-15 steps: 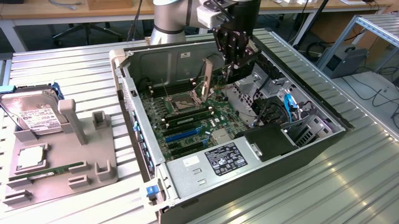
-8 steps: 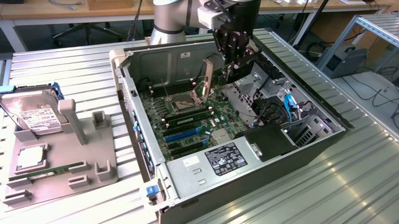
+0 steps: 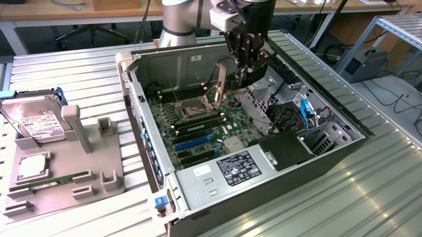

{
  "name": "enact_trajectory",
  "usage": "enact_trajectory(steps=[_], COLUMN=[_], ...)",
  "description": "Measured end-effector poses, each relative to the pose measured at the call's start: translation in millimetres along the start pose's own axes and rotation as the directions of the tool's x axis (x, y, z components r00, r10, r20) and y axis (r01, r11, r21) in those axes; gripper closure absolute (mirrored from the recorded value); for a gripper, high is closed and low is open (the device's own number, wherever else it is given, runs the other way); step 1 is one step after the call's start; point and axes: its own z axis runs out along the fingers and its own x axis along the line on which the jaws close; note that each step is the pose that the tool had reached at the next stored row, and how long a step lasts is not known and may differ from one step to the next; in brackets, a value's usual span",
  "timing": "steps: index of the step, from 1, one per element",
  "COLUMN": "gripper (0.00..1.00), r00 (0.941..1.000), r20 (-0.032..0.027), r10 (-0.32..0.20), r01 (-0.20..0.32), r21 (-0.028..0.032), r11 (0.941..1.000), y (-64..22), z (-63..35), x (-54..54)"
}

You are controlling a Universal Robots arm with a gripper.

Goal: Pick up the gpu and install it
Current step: 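Insert the gpu into the slot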

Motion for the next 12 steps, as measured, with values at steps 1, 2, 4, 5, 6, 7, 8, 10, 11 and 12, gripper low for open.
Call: enact_trajectory(steps=[1,2,4,5,6,7,8,10,11,12], gripper=[0.73,0.73,0.73,0.73,0.73,0.73,0.73,0.73,0.73,0.73], r00=[1.0000,0.9999,0.9998,0.9997,0.9995,0.9993,0.9991,0.9985,0.9981,0.9979], r20=[0.0009,0.0017,0.0032,0.0038,0.0049,0.0057,0.0063,0.0079,0.0090,0.0095], r10=[-0.006,-0.010,-0.022,-0.025,-0.033,-0.038,-0.043,-0.054,-0.061,-0.065], r01=[0.006,0.010,0.022,0.025,0.033,0.038,0.043,0.054,0.061,0.065], r21=[0.0005,0.0009,0.0019,0.0023,0.0028,0.0034,0.0038,0.0048,0.0055,0.0058], r11=[1.0000,0.9999,0.9998,0.9997,0.9995,0.9993,0.9991,0.9985,0.9981,0.9979], y=[0.0,0.0,0.0,0.0,0.0,0.0,0.0,0.0,0.0,0.0], z=[0.1,0.1,0.1,0.1,0.2,0.2,0.2,0.3,0.3,0.3], x=[0.0,0.0,0.0,0.0,0.0,0.0,0.0,0.0,0.0,0.0])
